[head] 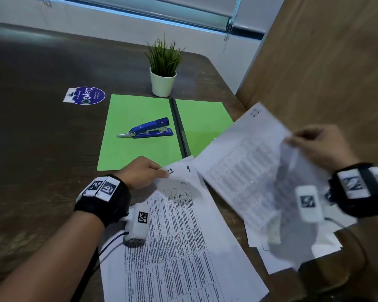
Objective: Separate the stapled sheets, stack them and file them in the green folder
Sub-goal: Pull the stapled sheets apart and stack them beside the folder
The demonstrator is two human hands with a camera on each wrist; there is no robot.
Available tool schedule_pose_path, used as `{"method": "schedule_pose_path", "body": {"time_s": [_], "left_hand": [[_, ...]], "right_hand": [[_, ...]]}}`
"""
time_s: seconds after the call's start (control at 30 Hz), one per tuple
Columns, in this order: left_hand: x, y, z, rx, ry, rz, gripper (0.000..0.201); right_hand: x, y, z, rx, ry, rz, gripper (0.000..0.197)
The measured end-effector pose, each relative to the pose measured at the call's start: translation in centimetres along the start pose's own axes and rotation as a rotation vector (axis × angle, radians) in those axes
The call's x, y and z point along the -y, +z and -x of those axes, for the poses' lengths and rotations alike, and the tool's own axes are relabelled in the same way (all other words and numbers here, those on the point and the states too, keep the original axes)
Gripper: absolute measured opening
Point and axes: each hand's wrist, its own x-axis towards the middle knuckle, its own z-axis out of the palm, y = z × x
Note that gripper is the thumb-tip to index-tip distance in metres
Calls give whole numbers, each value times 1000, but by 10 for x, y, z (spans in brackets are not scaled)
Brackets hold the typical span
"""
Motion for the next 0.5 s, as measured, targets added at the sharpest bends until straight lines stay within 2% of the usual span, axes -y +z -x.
{"method": "schedule_pose_path", "body": {"time_s": [0.13,0.2,0.23,0.37,0.5], "left_hand": [[2,-2,-1,19,15,15,26],[1,-1,1,17,11,28,28],[1,0,1,16,2,32,29],[2,1,2,16,-10,36,31],[3,0,-1,-23,35,-16,30]], "right_hand": [[39,-76,-38,-239,-143,156,24],[52,-95,-48,-303,-227,215,41],[60,-95,-49,-308,-274,240,40],[74,-50,-29,-180,-382,468,18],[38,44,0,-4,-261,738,17]]}}
